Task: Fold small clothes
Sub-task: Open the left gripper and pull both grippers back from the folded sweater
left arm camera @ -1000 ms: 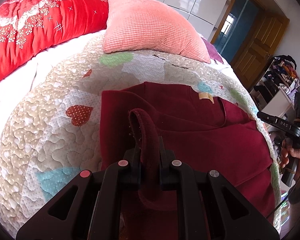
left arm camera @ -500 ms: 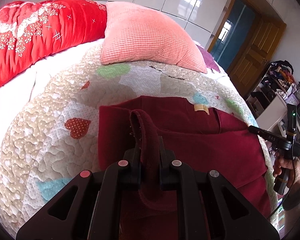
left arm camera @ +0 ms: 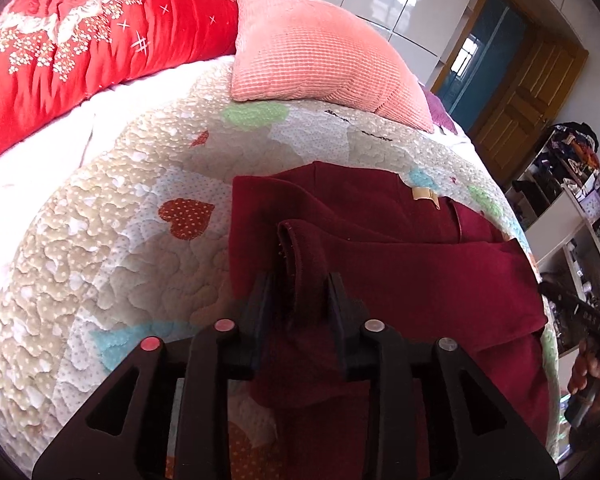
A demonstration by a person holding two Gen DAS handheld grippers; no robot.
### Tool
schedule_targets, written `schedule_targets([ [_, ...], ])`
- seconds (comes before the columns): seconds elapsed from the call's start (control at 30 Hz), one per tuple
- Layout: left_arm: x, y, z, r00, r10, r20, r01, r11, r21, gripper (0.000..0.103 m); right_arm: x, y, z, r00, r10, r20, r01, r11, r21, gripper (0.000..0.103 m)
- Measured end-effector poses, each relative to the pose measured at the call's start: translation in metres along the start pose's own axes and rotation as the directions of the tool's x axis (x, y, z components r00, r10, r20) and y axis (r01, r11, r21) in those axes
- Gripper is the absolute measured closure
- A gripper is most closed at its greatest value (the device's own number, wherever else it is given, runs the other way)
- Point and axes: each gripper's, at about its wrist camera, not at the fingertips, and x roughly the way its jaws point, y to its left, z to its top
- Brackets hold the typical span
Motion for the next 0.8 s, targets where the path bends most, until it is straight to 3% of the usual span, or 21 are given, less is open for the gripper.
schedule_targets([
  [0.07, -0.008, 0.0, -0.009, 1.0, 0.012, 0.01, -0.012, 1.0, 0.002, 0.065, 0.015, -0.001, -0.018, 0.996, -0.07, -0.046, 0.069, 0.997, -0.018, 0.068],
  [0.13, -0.012, -0.001, -0.018, 1.0, 0.006, -0.014, -0.006, 1.0, -0.003, 0.065, 0.024, -0.009, -0.026, 0.997, -0.07, -0.029, 0.07, 0.998, 0.009, 0.068],
  [0.23, -0.026, -0.003, -0.035, 1.0, 0.004, -0.03, -0.005, 1.0, -0.001, 0.065, 0.004, -0.01, -0.023, 0.996, -0.082, -0.031, 0.084, 0.993, 0.082, 0.068],
  [0.33, -0.044, -0.003, -0.052, 0.999, 0.014, -0.034, -0.014, 1.0, -0.003, 0.064, -0.029, -0.001, -0.033, 1.0, -0.019, 0.003, 0.018, 0.996, 0.091, 0.066],
  [0.43, -0.055, 0.001, -0.068, 0.999, 0.013, -0.05, -0.014, 1.0, -0.022, 0.063, -0.048, 0.009, -0.057, 0.999, 0.028, -0.02, -0.027, 0.997, 0.076, 0.059],
  [0.7, -0.079, 0.001, -0.109, 0.996, 0.023, -0.081, -0.025, 0.999, -0.024, 0.063, -0.065, 0.011, -0.135, 0.989, 0.104, -0.102, -0.089, 0.987, 0.137, 0.056],
  [0.8, -0.081, -0.003, -0.124, 0.993, 0.047, -0.105, -0.047, 0.999, 0.002, 0.061, -0.07, 0.007, -0.152, 0.988, 0.127, -0.086, -0.111, 0.98, 0.167, 0.056],
])
